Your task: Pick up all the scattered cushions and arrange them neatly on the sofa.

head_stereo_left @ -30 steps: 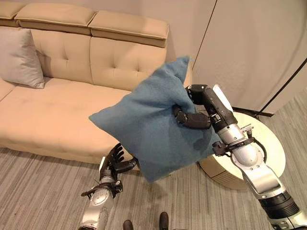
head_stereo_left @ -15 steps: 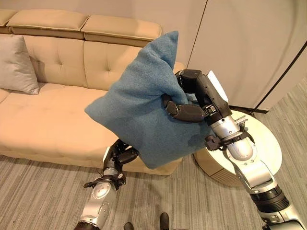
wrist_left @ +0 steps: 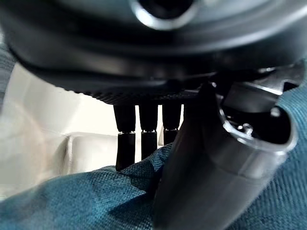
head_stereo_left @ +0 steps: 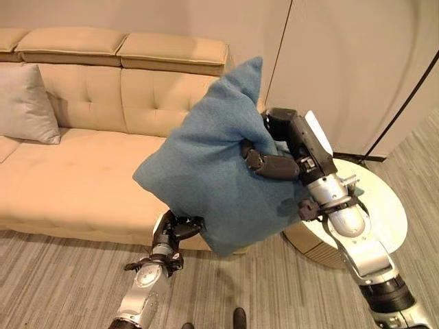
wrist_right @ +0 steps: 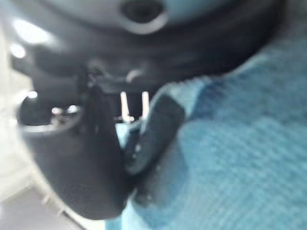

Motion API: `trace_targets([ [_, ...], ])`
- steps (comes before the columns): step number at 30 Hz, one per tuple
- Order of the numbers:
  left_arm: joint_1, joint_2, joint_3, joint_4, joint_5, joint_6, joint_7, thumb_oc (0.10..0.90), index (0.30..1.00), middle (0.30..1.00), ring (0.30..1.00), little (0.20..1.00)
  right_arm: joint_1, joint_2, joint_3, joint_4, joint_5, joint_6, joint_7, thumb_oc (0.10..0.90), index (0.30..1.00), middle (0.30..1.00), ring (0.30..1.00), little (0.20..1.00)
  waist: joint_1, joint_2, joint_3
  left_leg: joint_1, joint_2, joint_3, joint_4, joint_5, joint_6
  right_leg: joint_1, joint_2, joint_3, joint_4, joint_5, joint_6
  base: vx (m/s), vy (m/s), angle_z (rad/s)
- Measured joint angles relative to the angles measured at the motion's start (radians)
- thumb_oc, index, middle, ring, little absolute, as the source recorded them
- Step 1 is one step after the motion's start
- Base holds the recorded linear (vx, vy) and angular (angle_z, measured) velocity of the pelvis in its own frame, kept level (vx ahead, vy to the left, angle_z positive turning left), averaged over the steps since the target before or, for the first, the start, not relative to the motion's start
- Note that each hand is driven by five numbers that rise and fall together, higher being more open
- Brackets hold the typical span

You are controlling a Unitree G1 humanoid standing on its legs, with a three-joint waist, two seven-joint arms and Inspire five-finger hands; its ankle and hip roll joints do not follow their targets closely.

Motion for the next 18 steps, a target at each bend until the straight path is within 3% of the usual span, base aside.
trace_targets([
  [5,0.092,0.012,0.027,0.032,0.019,0.022,-0.031,0.4,0.3,0.3,0.3,0.3,0.128,0.022,-0.014,0.11,0.002,0.005,0.02,0.4,0.3,0.3,0.3,0.3,0.001,0.009,-0.005,-0.002,0.002,-0.024,0.0,0.001,-0.001,0.009,0.001,-0.019,0.0,-0.01,0.006,-0.05,-0.078,0.15],
  [10,0.196,0.019,0.062,0.038,0.036,0.043,-0.061,0.4,0.3,0.3,0.3,0.3,0.231,0.035,0.0,0.174,0.003,0.027,0.061,0.4,0.3,0.3,0.3,0.3,0.019,0.024,-0.003,-0.076,0.0,-0.103,0.018,0.021,-0.017,-0.014,-0.003,-0.085,0.001,-0.014,0.005,-0.13,-0.045,0.42],
  [12,0.193,0.014,0.064,0.064,0.036,0.045,-0.066,0.4,0.3,0.3,0.3,0.3,0.247,0.034,-0.001,0.187,0.006,0.034,0.07,0.4,0.3,0.3,0.3,0.3,0.04,0.039,0.005,-0.101,-0.001,-0.167,0.017,0.034,-0.035,-0.012,-0.007,-0.154,0.0,-0.024,-0.008,-0.05,-0.009,1.03],
  [14,0.193,0.007,0.065,0.076,0.036,0.046,-0.076,0.4,0.3,0.3,0.3,0.3,0.244,0.031,-0.002,0.191,0.011,0.036,0.088,0.4,0.3,0.3,0.3,0.3,0.102,0.07,0.018,-0.142,0.002,-0.195,0.025,0.022,-0.024,-0.008,-0.007,-0.225,0.001,-0.029,-0.011,-0.06,0.025,1.11],
  [15,0.192,0.0,0.071,0.076,0.035,0.045,-0.08,0.4,0.3,0.3,0.3,0.3,0.245,0.028,-0.004,0.192,0.023,0.036,0.087,0.4,0.3,0.3,0.3,0.3,0.113,0.077,0.022,-0.166,-0.001,-0.199,0.039,0.017,-0.022,-0.007,-0.011,-0.264,0.003,-0.033,-0.008,0.0,0.06,1.23],
  [17,0.162,-0.004,0.065,0.091,0.036,0.045,-0.082,0.4,0.3,0.3,0.3,0.3,0.249,0.022,-0.023,0.197,0.025,0.037,0.087,0.4,0.3,0.3,0.3,0.3,0.085,0.066,0.028,-0.209,-0.003,-0.176,0.072,-0.021,-0.044,-0.004,-0.052,-0.38,0.004,-0.046,-0.014,0.11,0.119,1.63],
  [18,0.154,-0.007,0.062,0.105,0.036,0.045,-0.084,0.4,0.3,0.3,0.3,0.3,0.234,0.021,-0.026,0.205,0.024,0.039,0.089,0.4,0.3,0.3,0.3,0.3,0.103,0.057,0.033,-0.195,0.005,-0.12,0.075,-0.02,-0.042,-0.005,-0.074,-0.409,0.023,-0.056,-0.009,0.2,0.226,1.1],
])
